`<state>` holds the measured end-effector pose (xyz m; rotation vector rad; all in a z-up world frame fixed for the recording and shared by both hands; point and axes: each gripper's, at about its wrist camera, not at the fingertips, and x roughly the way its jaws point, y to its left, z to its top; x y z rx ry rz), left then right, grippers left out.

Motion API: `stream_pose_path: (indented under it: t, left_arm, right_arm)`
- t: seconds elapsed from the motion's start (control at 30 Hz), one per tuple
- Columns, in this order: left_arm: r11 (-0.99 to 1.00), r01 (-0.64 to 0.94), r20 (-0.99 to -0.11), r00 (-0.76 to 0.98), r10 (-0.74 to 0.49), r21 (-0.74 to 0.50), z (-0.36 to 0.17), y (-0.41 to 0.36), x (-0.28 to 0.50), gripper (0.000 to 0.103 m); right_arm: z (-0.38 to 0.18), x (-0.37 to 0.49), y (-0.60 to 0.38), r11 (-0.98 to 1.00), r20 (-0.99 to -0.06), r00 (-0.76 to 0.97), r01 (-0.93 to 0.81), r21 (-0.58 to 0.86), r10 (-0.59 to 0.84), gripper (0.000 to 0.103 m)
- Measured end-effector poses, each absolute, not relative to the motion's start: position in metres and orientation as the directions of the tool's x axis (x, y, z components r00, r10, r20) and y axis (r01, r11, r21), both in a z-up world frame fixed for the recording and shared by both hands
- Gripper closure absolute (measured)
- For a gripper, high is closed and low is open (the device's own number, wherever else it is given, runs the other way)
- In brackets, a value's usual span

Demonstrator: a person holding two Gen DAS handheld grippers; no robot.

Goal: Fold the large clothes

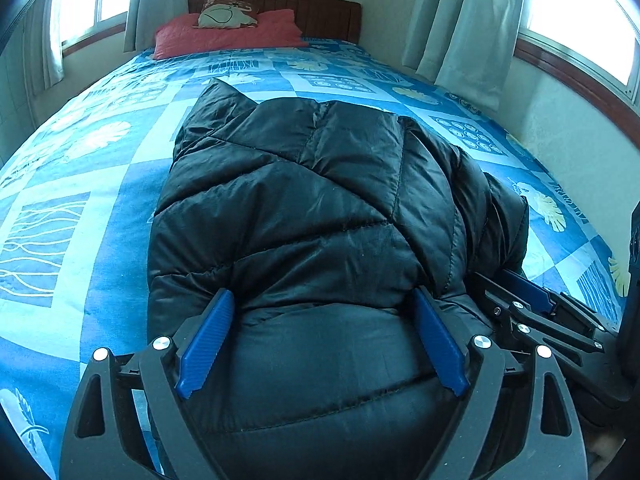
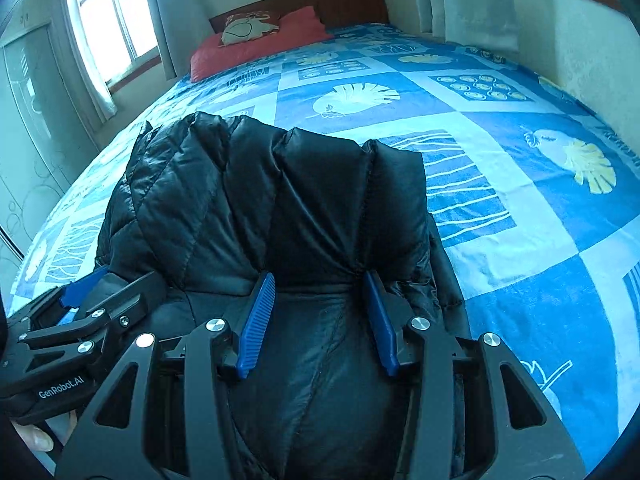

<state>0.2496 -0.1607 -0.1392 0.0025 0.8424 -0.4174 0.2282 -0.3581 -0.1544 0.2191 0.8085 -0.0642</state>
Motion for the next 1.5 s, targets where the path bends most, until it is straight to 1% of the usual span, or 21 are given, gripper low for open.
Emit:
stream_pose_path:
  t: [0.23, 0.3, 0.47, 0.63, 0.67, 0.73, 0.77, 0.87, 0.93, 1.0, 1.1, 1.23, 1.37, 1.5]
  left_arm:
    - [0.912, 0.374, -0.719, 0.586, -0.372, -0.167, -0.123, -0.154, 0.243, 0.016]
    - [0.912, 0.366, -0.716, 0.587, -0.379, -0.183, -0.118, -0.146, 0.238, 0.016]
    - [0.918, 0.299, -0.706, 0.590, -0.392, -0.260, -0.109, -0.117, 0.222, 0.016]
    - [0.927, 0.228, -0.706, 0.601, -0.374, -0.297, -0.113, -0.093, 0.205, 0.016]
    - [0.930, 0.211, -0.705, 0.608, -0.366, -0.302, -0.114, -0.088, 0.202, 0.016]
    - [0.934, 0.177, -0.704, 0.617, -0.350, -0.309, -0.116, -0.078, 0.197, 0.016]
    - [0.933, 0.156, -0.706, 0.617, -0.348, -0.323, -0.117, -0.072, 0.196, 0.016]
    - [0.913, 0.112, -0.717, 0.583, -0.381, -0.393, -0.124, -0.060, 0.198, 0.016]
    - [0.880, 0.080, -0.716, 0.550, -0.430, -0.468, -0.131, -0.054, 0.202, 0.016]
    - [0.841, 0.040, -0.708, 0.518, -0.479, -0.539, -0.140, -0.049, 0.205, 0.016]
    - [0.791, 0.007, -0.690, 0.485, -0.538, -0.612, -0.151, -0.047, 0.209, 0.016]
    - [0.760, 0.004, -0.669, 0.473, -0.574, -0.650, -0.160, -0.048, 0.211, 0.013]
    - [0.727, -0.006, -0.647, 0.462, -0.607, -0.687, -0.165, -0.048, 0.216, 0.011]
    - [0.703, -0.009, -0.627, 0.460, -0.628, -0.711, -0.170, -0.046, 0.215, 0.010]
  right_arm:
    - [-0.136, 0.216, -0.352, 0.980, -0.711, 0.703, 0.135, 0.147, 0.010, 0.056]
    - [-0.130, 0.209, -0.352, 0.977, -0.701, 0.713, 0.137, 0.164, 0.017, 0.051]
    - [-0.117, 0.189, -0.353, 0.970, -0.678, 0.735, 0.153, 0.190, 0.017, 0.048]
    - [-0.114, 0.171, -0.358, 0.962, -0.674, 0.739, 0.176, 0.208, 0.011, 0.047]
    - [-0.114, 0.168, -0.359, 0.961, -0.673, 0.740, 0.180, 0.211, 0.009, 0.045]
    - [-0.115, 0.163, -0.365, 0.954, -0.674, 0.738, 0.207, 0.216, -0.008, 0.038]
    - [-0.117, 0.161, -0.368, 0.949, -0.677, 0.736, 0.218, 0.227, -0.007, 0.037]
    - [-0.127, 0.159, -0.385, 0.916, -0.695, 0.718, 0.254, 0.310, 0.036, 0.036]
    - [-0.133, 0.161, -0.392, 0.895, -0.702, 0.708, 0.261, 0.362, 0.077, 0.030]
    - [-0.141, 0.164, -0.399, 0.871, -0.701, 0.702, 0.260, 0.416, 0.125, 0.027]
    - [-0.149, 0.169, -0.404, 0.850, -0.696, 0.697, 0.253, 0.462, 0.171, 0.022]
    - [-0.154, 0.175, -0.405, 0.843, -0.693, 0.690, 0.232, 0.485, 0.208, 0.013]
    - [-0.157, 0.179, -0.410, 0.833, -0.681, 0.695, 0.220, 0.508, 0.231, 0.011]
    - [-0.156, 0.176, -0.410, 0.834, -0.667, 0.715, 0.225, 0.503, 0.210, 0.011]
